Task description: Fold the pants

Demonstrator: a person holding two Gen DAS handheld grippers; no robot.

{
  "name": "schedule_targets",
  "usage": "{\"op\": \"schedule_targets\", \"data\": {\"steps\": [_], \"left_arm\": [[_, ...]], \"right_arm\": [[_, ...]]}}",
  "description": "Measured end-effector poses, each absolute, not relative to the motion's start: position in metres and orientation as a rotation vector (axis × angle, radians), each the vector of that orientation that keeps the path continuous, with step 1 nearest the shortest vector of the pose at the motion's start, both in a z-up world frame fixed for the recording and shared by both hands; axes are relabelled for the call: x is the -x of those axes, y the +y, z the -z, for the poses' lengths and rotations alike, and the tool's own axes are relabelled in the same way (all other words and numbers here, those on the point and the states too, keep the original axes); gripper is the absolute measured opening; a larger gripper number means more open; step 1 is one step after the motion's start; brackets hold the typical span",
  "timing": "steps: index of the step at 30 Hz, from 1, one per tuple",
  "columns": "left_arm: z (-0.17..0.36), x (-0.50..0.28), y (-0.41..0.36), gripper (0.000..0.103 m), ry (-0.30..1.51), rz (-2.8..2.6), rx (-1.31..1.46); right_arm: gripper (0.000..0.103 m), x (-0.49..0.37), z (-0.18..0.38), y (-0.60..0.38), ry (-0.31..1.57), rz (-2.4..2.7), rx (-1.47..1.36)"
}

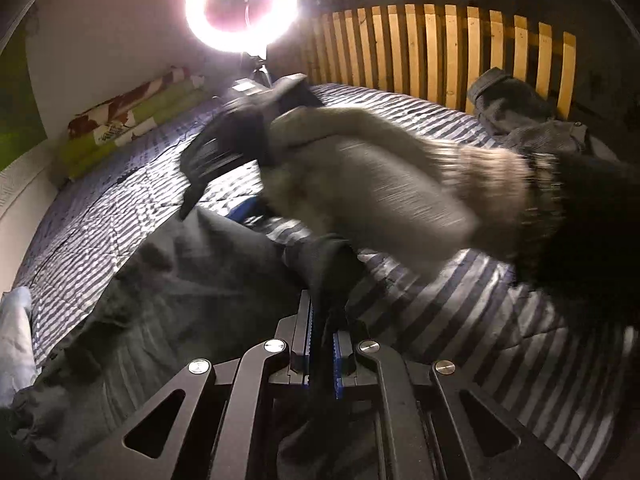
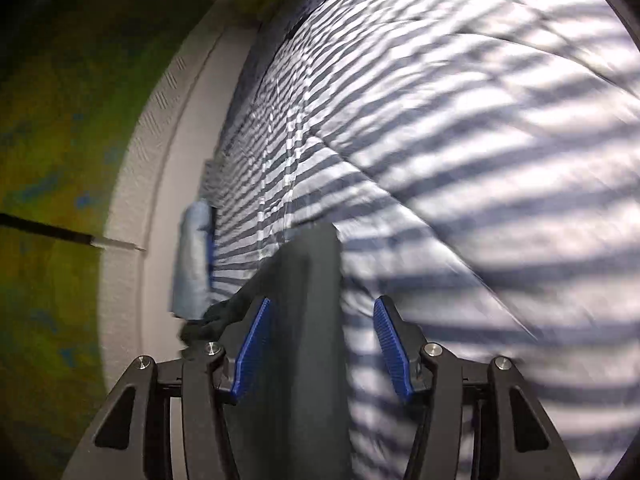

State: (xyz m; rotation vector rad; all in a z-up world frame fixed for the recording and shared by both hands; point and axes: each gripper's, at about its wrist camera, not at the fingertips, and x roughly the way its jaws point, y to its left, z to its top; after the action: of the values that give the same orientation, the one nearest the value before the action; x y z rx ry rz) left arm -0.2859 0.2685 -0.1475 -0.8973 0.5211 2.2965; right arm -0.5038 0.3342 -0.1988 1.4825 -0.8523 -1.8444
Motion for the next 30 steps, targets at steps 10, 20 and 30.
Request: {"op": "schedule_targets", "data": {"steps": [10, 20, 30], "left_arm": [[0.121, 0.252, 0.293, 0.006, 0.464, -2.226, 0.837], [0.098, 0.209, 0.368, 0.006, 0.350, -2.059, 0.769], [0.082, 0.212, 0.315, 0.006, 0.250, -2.147, 0.789]], "right_arm": [[0.002, 0.473, 0.156, 0.370, -0.713, 2.089, -1.491], [0.002, 0.402, 0.136, 0.513, -0.821, 2.324, -1.572], [0.002, 0.387, 0.094, 0.497, -0.837, 2.398, -1.498]]}}
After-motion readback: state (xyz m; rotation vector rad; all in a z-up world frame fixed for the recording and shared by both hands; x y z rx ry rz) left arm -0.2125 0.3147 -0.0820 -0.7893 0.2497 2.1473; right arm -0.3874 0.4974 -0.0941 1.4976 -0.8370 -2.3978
